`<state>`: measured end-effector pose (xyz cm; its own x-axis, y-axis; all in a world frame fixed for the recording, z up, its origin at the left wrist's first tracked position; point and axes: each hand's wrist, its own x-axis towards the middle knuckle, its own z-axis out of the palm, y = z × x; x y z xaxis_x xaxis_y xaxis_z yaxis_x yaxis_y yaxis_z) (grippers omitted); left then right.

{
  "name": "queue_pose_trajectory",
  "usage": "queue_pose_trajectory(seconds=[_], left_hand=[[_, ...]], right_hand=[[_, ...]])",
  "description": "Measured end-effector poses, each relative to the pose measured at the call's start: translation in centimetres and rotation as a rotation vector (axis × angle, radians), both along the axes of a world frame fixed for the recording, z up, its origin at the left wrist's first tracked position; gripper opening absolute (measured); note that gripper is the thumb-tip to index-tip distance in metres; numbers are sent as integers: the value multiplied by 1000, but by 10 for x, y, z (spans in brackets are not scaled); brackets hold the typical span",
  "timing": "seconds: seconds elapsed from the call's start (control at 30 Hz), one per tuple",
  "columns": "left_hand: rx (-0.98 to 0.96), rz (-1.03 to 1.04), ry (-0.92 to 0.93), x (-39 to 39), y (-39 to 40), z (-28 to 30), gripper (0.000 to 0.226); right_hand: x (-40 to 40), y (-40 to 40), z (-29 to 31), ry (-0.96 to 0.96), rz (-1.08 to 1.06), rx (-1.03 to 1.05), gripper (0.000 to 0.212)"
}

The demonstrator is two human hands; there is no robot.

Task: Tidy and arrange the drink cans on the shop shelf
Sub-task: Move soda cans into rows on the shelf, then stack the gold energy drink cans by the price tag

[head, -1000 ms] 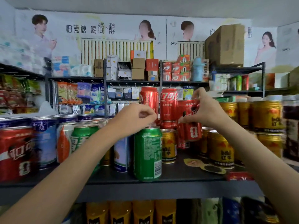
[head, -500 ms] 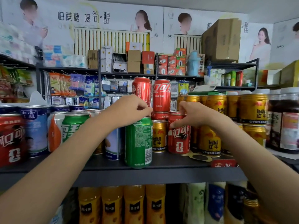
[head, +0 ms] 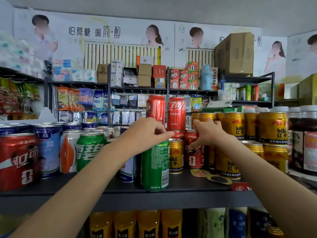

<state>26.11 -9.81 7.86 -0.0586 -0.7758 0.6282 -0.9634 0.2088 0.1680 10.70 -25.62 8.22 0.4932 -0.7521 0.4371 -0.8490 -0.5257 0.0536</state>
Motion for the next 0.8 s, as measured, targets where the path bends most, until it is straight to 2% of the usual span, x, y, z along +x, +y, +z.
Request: queue_pose_trajectory(seconds=[0.07,0.13,0.17,0.23,0.27,0.33,0.43,0.5,0.6,0.8], left_hand=[[-2,-11,9,2,0,-1,38],[-3,-26,30,3,0,-3,37],[-6,-27,35,3,0,-3,37],[-13,-13,24,2,1,-1,38],[-1,-4,9,2,2,0,39],[61,12,-36,1,6,3,40],[192,76,-149,3,13,3,55],[197,112,-208,3,15,0,63],[147,96,-179,3,14,-3,59],[82,33,-80,-7,8,-2,51]], right_hand=[[3,3,-3,29,-18,-95,67],[5,13,-8,-95,67,-226,55],[6,21,-11,-213,160,-225,45],[12,37,-21,-349,350,-47,33],[16,43,-29,-320,392,51,34],[27,43,-48,-270,394,119,54],[40,36,-75,-430,368,90,70],[42,35,-82,-540,372,97,71],[35,42,-79,-594,393,61,73],[-23,65,-11,-783,409,-75,67]])
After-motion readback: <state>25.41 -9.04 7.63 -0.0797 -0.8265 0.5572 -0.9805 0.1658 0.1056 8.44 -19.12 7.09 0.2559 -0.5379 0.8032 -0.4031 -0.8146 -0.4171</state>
